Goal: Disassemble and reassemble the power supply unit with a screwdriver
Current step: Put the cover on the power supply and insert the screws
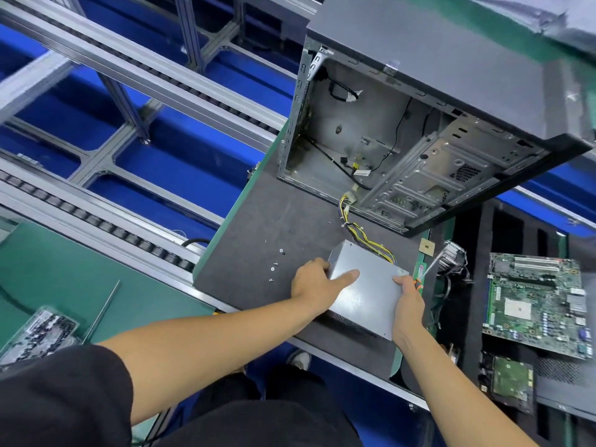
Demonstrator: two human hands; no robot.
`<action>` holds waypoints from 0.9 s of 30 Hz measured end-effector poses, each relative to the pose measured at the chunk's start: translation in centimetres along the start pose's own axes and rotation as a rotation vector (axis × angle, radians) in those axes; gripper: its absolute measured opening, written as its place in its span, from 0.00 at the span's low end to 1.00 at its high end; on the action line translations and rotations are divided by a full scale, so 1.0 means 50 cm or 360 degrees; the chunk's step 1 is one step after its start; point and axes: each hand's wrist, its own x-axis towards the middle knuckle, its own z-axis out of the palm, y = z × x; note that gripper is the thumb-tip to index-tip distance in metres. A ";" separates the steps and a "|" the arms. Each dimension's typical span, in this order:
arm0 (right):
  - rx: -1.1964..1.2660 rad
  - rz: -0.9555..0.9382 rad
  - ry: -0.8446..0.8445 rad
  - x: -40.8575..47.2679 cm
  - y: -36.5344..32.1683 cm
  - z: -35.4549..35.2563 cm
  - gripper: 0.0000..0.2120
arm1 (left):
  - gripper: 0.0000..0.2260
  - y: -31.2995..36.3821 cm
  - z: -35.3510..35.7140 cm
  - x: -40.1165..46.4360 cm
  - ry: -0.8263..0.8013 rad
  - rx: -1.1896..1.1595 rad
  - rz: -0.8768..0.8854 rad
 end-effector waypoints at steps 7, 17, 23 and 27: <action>0.0063 -0.0028 0.0053 0.002 0.005 0.002 0.28 | 0.28 -0.001 -0.022 0.016 -0.0069 0.0511 0.0150; 0.0180 0.0048 0.0099 -0.005 0.009 -0.003 0.25 | 0.30 -0.006 0.013 0.007 -0.0287 -0.0182 -0.0089; 0.0507 0.0157 0.0137 0.004 0.020 -0.011 0.17 | 0.27 0.026 -0.024 0.025 -0.0355 -0.0358 -0.0089; 0.0382 0.0094 0.0168 -0.011 0.005 0.008 0.14 | 0.28 0.092 -0.060 0.019 -0.0209 -0.0198 0.0115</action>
